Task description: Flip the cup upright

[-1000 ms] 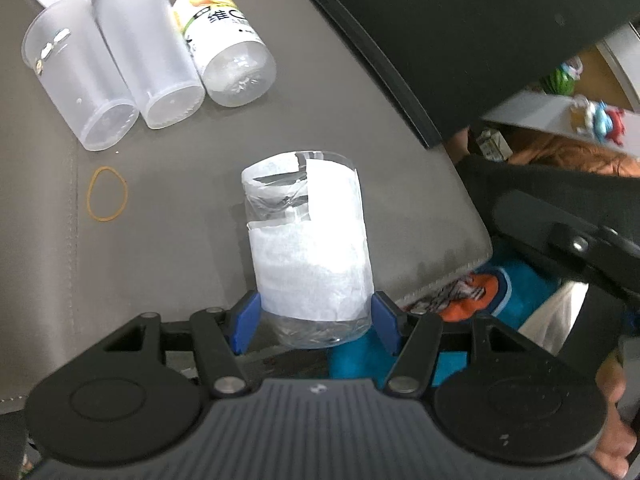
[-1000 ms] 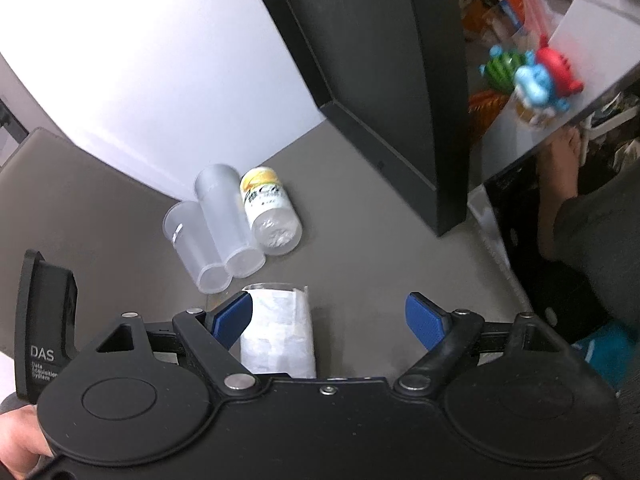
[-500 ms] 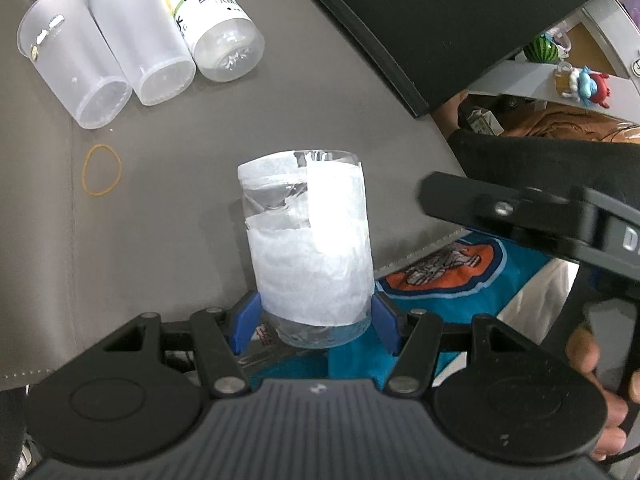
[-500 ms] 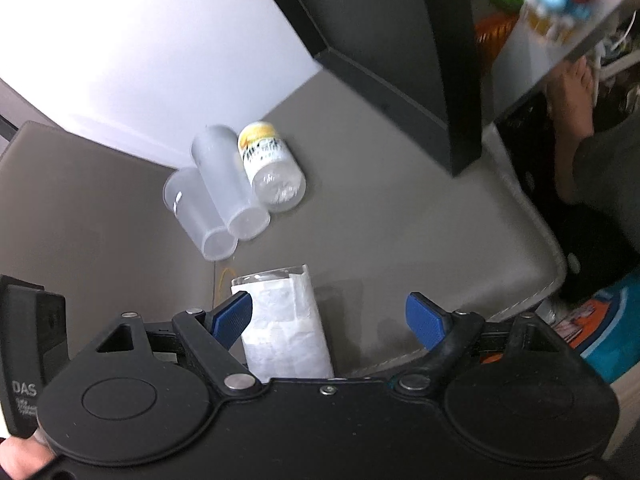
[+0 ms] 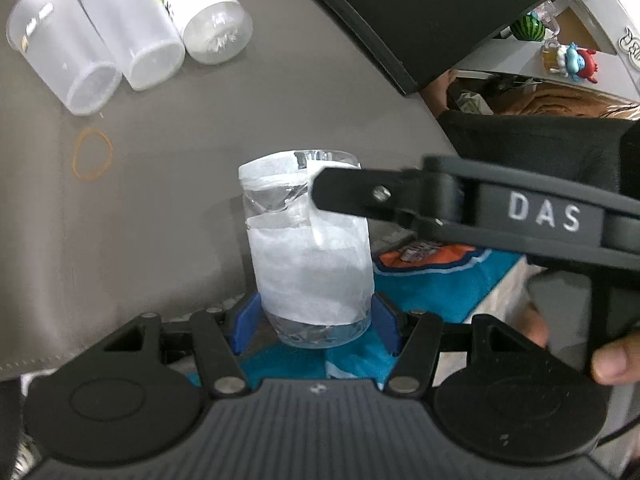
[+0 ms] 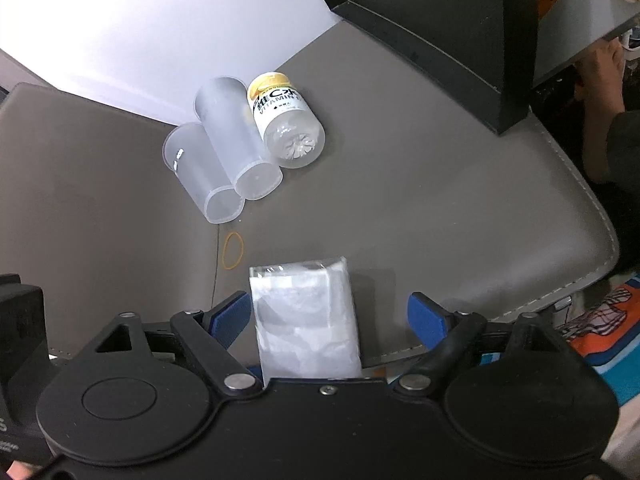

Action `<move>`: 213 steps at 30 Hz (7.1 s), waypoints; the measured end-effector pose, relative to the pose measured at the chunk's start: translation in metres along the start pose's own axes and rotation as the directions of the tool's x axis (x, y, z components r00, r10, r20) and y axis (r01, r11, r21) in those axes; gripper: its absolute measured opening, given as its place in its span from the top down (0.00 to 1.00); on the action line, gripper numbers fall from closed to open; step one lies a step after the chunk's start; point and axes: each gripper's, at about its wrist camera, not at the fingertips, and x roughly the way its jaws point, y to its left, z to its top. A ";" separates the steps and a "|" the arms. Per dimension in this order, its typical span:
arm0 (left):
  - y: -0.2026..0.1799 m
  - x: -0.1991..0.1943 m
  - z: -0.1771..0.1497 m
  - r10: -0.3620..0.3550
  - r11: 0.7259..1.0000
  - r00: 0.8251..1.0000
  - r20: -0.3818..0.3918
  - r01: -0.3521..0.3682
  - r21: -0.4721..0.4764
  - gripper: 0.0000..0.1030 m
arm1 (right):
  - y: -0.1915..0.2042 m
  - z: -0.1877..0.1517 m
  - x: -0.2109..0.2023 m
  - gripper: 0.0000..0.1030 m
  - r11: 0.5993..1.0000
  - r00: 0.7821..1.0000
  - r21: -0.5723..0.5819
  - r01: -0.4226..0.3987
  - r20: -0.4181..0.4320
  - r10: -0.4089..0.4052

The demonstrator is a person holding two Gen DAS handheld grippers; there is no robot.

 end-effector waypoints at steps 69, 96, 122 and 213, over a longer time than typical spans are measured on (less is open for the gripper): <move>0.066 -0.025 0.020 0.175 0.954 0.984 0.028 -0.163 -0.252 0.40 | 0.064 -0.023 -0.029 0.45 0.855 0.925 -0.455 0.248 0.373 -0.070; 0.037 -0.068 0.052 0.049 0.940 0.947 0.318 0.064 -0.336 0.37 | 0.069 -0.030 -0.017 0.44 0.811 0.929 -0.508 0.291 0.353 -0.112; 0.028 -0.046 0.054 0.049 0.950 0.941 0.336 0.060 -0.306 0.72 | 0.069 -0.031 -0.012 0.43 0.803 0.931 -0.516 0.299 0.344 -0.126; -0.028 -0.169 -0.074 0.308 0.944 0.743 0.594 -0.159 -0.290 0.25 | 0.031 -0.038 -0.148 0.00 0.906 0.926 -0.385 0.179 0.377 -0.023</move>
